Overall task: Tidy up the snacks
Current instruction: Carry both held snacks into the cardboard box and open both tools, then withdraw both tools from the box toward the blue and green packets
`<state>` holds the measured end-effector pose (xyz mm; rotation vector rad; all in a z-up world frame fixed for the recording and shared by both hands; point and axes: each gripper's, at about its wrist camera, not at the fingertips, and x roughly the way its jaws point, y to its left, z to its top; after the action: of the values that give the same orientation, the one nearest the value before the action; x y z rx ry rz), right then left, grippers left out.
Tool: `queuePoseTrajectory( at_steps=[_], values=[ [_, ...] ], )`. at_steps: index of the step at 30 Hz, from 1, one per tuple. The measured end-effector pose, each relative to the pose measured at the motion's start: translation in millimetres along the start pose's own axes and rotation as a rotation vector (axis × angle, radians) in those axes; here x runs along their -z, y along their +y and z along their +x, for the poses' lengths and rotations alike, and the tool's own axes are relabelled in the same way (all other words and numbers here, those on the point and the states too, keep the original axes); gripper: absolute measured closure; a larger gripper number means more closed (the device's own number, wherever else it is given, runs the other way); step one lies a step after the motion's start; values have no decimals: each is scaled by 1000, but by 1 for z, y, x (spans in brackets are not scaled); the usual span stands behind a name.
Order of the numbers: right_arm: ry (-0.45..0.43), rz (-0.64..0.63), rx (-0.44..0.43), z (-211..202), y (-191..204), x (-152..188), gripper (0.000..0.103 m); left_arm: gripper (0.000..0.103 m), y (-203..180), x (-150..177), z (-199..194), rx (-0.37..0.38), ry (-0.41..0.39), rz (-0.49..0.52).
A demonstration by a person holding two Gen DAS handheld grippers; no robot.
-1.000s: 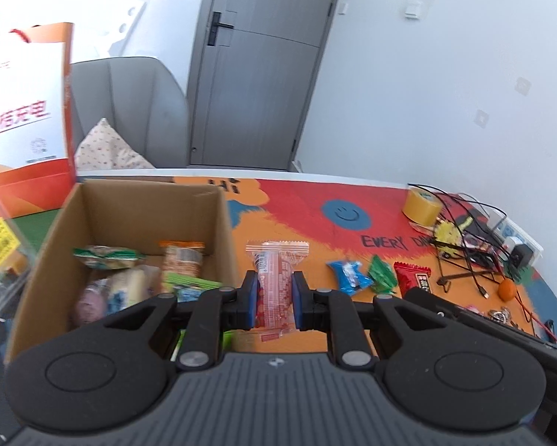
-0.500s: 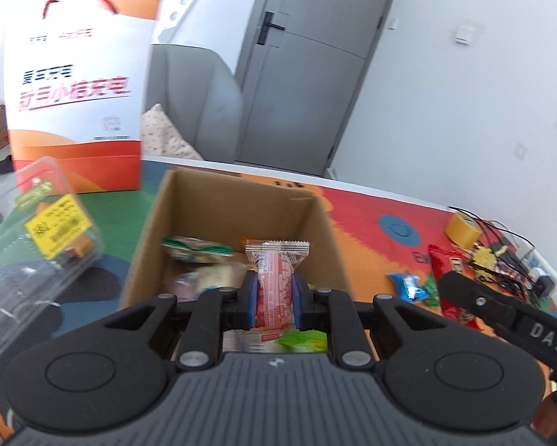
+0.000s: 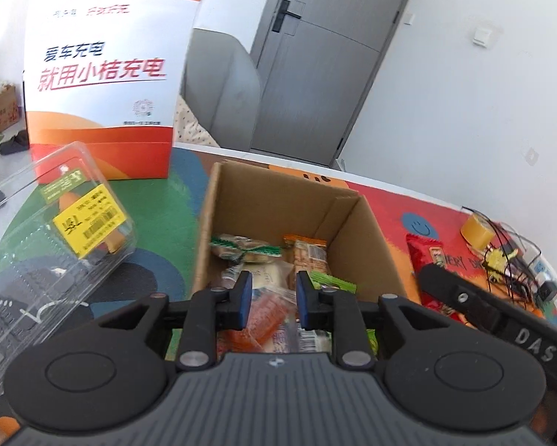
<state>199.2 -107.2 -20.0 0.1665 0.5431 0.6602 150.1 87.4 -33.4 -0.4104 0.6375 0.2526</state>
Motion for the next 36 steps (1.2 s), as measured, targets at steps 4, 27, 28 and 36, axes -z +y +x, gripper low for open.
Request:
queuePoseTrajectory(
  at_steps=[4, 27, 28, 36],
  values=[
    [15, -11, -7, 13, 9, -1, 80, 78, 12, -4, -9, -4, -29, -32],
    [-17, 16, 62, 23, 16, -2, 29, 16, 24, -11, -20, -13, -82, -25],
    [-21, 19, 81, 21, 14, -2, 26, 13, 22, -10, -20, -14, -82, -26],
    [-42, 55, 139, 0, -13, 0, 5, 6, -2, -4, -19, -31, -91, -14]
  ],
)
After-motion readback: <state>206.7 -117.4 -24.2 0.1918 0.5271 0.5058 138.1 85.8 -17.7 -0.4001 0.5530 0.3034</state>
